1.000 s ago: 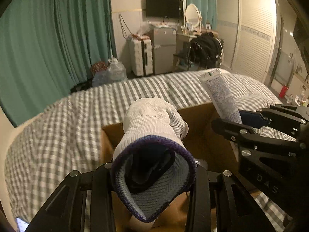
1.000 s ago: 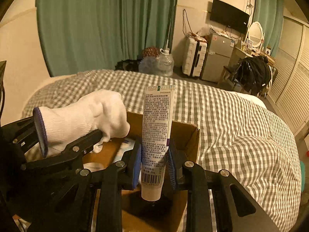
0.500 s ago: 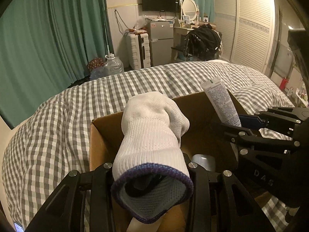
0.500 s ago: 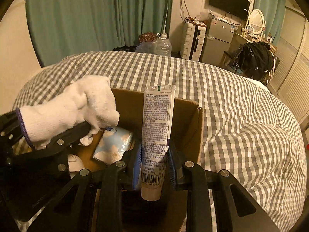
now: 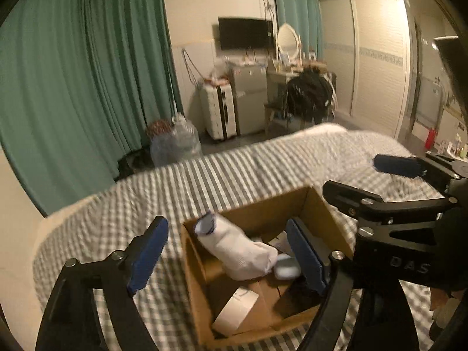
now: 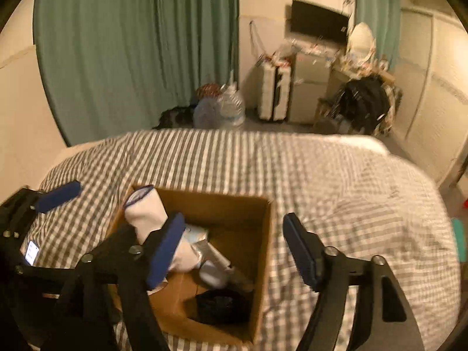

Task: Organize objects
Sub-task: 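Open the left gripper over the box while the right gripper releases the toothpaste tube inside, then withdraw both grippers from the box toward the items left on the bed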

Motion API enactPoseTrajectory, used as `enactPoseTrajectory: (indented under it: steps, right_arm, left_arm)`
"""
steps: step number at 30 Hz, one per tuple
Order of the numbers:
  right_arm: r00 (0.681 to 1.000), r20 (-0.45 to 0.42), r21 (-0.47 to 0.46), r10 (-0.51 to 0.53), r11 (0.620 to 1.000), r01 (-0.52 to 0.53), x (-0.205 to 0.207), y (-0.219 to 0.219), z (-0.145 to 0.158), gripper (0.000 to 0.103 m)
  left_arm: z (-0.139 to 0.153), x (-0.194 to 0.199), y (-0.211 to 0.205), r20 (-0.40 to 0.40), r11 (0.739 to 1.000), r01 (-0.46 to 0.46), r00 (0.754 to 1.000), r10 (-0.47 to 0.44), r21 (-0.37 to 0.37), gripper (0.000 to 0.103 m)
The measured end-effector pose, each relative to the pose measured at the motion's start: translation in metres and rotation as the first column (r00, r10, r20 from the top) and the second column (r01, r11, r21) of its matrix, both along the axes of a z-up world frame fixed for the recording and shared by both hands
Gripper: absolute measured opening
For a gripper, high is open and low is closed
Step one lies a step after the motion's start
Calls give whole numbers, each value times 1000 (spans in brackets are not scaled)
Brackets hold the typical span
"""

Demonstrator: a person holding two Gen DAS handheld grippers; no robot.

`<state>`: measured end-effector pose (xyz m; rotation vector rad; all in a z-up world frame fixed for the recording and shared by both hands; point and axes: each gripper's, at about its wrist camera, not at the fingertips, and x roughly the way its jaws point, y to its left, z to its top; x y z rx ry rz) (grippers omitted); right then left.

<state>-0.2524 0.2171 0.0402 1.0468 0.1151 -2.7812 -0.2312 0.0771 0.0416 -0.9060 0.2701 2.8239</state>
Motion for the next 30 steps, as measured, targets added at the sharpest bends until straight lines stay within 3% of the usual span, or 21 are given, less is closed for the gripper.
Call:
enactPoseTrajectory:
  steps: [3,6,11,16,23,28,30]
  right_arm:
    - [997,-77,8,-18,1000,19,28,1,40,92]
    - [989,-143,5,-34,999,35,57,1,78,96]
    - [964,-262,22,-50,998,58,115,1,137,99]
    - [936,-351,29,-37,998,50,178,5,179,101]
    - [920,-391,67,22,998,5,253,-2,189,101]
    - [922,-384,74,56,997,-30,288,-8,158,101]
    - [932,-357,73,65,996,-41,294,-10,135,101]
  left_arm:
    - [32,26,-11,-36,999,-16,999,17,34,97]
    - [65,53,-18,-80,998,-29,996,33,56,101]
    - [115,109,-35,-173,995,-29,984,45,91,103]
    - [144,156,-47,-225,994,-55,971,75,96,103]
    - [146,212,-60,-261,998,-36,964,48,53,103]
    - [116,230,-74,-200,995,-45,978,61,83,103]
    - [92,230,-79,-174,992,-91,979,104,85,103]
